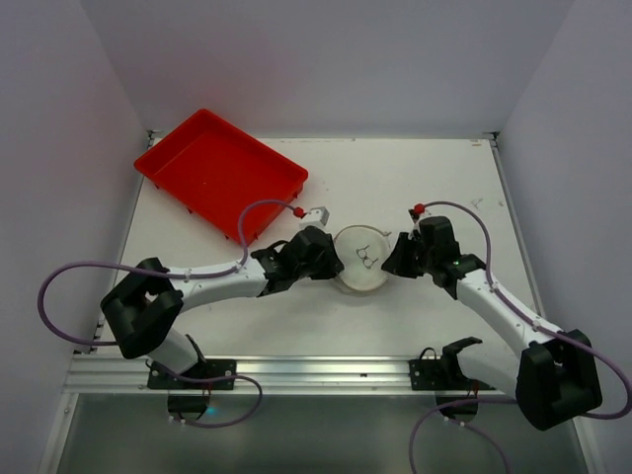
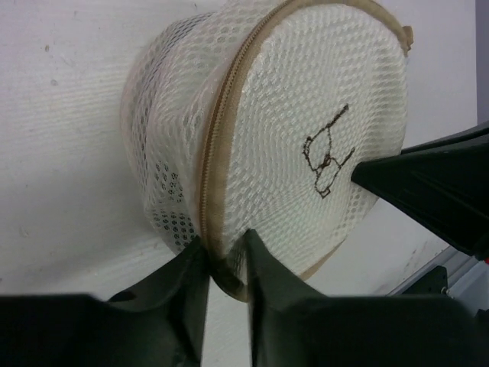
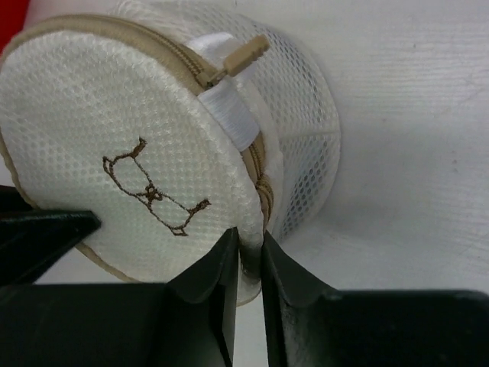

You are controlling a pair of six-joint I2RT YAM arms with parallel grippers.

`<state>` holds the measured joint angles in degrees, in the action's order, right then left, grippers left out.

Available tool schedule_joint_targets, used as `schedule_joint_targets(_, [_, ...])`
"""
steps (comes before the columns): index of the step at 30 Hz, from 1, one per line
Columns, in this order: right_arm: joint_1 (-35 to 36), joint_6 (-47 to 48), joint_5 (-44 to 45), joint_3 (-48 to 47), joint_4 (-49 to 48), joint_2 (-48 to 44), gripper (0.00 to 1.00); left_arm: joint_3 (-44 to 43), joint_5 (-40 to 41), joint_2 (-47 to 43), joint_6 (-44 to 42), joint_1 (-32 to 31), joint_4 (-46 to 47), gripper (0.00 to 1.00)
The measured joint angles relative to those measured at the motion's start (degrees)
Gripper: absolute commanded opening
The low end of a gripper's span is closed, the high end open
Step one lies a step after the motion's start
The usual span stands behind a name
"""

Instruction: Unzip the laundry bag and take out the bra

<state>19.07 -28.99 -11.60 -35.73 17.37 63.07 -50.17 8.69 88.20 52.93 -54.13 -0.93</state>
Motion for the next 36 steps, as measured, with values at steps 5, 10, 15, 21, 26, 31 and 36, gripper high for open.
schedule_joint_targets(5, [0.52,-2.91,-4.0,4.63,-3.23,-2.95,0.0,-2.1,0.42,0.83,-2.64,2.03,-0.5,0.1])
schedule_joint_targets(10, [7.96,-10.51,-3.98,7.98,-8.44,-9.73,0.0,-3.89,-3.06,1.38,-8.59,7.54,-0.96,0.13])
schedule_joint_targets(15, [18.95,-18.91,-1.05,8.41,-15.34,-9.25,0.12,-11.39,-8.26,6.08,-18.56,10.84,-4.0,0.22])
schedule_joint_targets(21, [30.14,-23.98,-1.49,3.39,-15.82,3.21,0.52,-20.11,-9.22,9.81,-29.14,12.74,-5.38,0.54])
schedule_joint_targets(26, [31.54,-23.56,-0.24,-0.42,-10.6,2.71,0.77,-20.15,-8.98,7.04,-29.92,15.28,-5.09,0.86])
schedule_joint_targets(31, [31.26,-19.91,8.13,-6.03,1.99,-7.5,0.91,-14.43,-5.88,-3.69,-22.75,15.58,-8.79,0.9])
schedule_joint_targets(36, [21.73,-15.13,14.32,-8.68,9.07,-15.45,0.9,-3.78,-5.51,-15.85,-11.19,14.25,-8.41,0.89])
